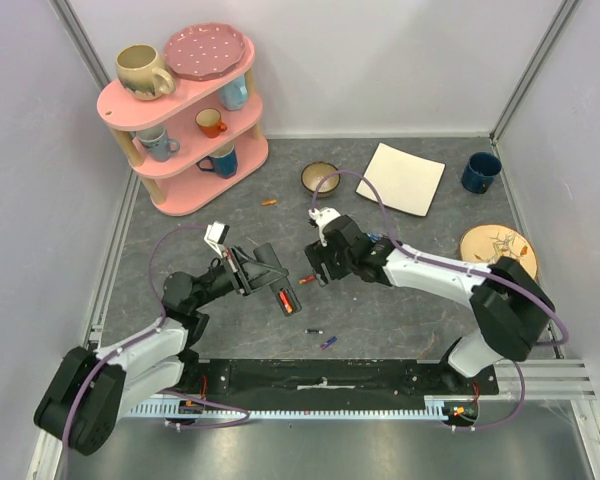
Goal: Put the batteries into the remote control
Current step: Adjust the battery at the center of the board.
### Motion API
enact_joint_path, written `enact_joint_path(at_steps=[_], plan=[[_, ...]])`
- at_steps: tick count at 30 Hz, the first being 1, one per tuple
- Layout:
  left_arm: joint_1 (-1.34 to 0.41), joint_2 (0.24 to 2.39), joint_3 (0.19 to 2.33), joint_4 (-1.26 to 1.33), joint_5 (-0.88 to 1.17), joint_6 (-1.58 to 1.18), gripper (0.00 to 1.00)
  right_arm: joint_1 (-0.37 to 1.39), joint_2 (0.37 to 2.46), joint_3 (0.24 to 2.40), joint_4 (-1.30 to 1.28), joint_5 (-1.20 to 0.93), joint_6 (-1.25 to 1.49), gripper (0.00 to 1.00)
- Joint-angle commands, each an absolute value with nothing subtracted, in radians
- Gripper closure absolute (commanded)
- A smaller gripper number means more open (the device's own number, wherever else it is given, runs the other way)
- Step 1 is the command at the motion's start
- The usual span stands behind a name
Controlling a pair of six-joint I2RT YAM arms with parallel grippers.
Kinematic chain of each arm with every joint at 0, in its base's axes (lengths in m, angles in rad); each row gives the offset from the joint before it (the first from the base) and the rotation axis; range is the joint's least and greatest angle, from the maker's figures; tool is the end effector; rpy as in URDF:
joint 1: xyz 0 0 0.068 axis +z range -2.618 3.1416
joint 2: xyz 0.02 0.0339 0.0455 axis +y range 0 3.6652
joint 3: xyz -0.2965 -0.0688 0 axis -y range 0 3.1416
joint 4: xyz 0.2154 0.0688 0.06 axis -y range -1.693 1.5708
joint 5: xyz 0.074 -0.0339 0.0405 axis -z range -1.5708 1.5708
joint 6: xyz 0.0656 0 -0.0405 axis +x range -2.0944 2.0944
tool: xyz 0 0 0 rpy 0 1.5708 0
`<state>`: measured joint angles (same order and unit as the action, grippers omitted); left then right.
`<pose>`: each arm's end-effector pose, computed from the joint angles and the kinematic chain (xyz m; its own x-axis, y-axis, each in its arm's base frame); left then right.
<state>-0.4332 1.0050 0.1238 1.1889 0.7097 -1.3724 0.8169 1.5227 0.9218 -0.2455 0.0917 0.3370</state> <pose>0.1294 -0.1069 0.2733 -0.8106 -0.4445 -0.3813 0.4434 -0.0403 -0.8954 0.2163 0.2216 0.2330 -0.7101 -0.2753 -0.6481 -0.4764 0.8655 0.1544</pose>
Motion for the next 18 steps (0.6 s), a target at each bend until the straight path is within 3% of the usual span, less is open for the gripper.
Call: enact_joint_path(at_steps=[1,8,18], plan=[[-0.426,0.876,0.112,1.114,0.706,-1.307,0.98,0.859,1.623,0.995,-0.178,0.11,0.385,0.2],[-0.423,0.753,0.094,1.026,0.683,-1.282,0.98,0.905,1.718,1.043,-0.166,0.144,0.429,0.21],[-0.423,0.749,0.071,1.063,0.678,-1.301,0.98,0.937,1.785,1.083,-0.167,0.192,0.482,0.24]])
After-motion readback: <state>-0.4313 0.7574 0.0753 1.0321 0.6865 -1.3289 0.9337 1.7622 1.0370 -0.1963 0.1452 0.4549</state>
